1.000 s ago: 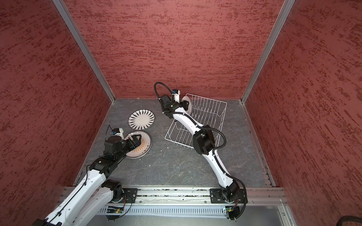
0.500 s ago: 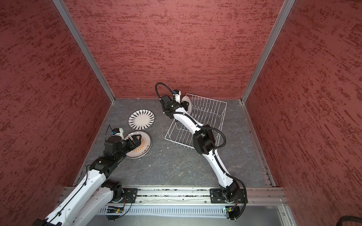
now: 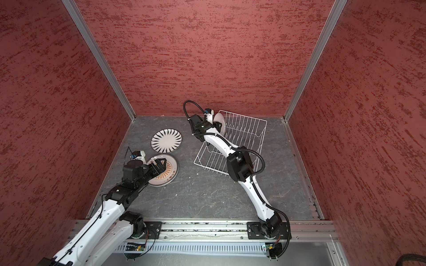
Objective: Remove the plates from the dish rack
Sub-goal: 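Lower the right gripper around the rim of the white bowl in the rack, then close the right gripper on the rim of the green-rimmed plate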
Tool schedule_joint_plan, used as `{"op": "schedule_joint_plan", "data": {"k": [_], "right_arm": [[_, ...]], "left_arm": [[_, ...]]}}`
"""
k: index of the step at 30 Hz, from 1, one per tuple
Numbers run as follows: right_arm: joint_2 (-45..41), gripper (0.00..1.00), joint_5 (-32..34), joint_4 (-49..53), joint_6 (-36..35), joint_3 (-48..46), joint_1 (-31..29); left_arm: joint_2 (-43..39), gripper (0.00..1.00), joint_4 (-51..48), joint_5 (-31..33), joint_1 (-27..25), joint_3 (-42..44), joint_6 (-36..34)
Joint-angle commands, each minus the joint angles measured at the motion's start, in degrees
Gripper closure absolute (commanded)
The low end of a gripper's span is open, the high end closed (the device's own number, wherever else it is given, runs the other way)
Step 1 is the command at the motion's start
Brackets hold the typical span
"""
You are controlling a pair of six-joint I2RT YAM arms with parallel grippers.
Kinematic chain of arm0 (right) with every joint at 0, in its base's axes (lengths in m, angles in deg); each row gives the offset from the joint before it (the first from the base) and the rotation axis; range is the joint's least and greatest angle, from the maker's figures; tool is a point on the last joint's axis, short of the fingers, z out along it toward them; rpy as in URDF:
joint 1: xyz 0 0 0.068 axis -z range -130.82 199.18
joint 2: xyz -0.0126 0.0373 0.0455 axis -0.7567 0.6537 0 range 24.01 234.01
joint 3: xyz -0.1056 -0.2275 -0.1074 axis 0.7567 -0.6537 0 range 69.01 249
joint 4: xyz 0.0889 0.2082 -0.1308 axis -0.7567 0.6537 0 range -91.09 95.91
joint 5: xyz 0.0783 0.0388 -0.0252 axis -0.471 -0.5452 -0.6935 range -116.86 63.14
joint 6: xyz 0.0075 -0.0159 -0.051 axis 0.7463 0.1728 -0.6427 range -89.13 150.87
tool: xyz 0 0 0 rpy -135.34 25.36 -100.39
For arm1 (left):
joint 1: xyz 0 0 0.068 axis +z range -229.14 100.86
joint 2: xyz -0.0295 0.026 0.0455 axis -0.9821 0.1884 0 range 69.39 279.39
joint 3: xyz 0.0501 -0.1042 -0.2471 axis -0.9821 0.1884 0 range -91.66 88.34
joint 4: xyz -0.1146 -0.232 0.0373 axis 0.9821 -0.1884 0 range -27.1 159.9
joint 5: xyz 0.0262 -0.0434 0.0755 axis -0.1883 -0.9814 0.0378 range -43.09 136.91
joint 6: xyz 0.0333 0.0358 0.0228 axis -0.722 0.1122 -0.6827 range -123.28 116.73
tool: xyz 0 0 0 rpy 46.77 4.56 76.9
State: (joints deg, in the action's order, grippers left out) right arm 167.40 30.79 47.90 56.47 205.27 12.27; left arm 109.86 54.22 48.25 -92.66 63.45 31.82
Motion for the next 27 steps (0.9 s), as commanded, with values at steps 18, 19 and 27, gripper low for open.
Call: {"op": "schedule_joint_plan", "data": {"k": [18, 19, 27], "right_arm": [[0.1, 0.61, 4.3, -2.1, 4.2, -3.4, 0.7], [0.0, 0.61, 3.5, -2.1, 4.6, -3.6, 0.8], [-2.7, 0.63, -1.6, -6.7, 4.7, -8.4, 1.9]], "left_arm": [[0.7, 0.00, 0.2, -1.0, -0.3, -0.9, -1.1], [0.6, 0.00, 0.0, -1.1, -0.3, -1.0, -1.2], [-0.2, 0.01, -0.7, -0.6, -0.2, -0.6, -1.9]]}}
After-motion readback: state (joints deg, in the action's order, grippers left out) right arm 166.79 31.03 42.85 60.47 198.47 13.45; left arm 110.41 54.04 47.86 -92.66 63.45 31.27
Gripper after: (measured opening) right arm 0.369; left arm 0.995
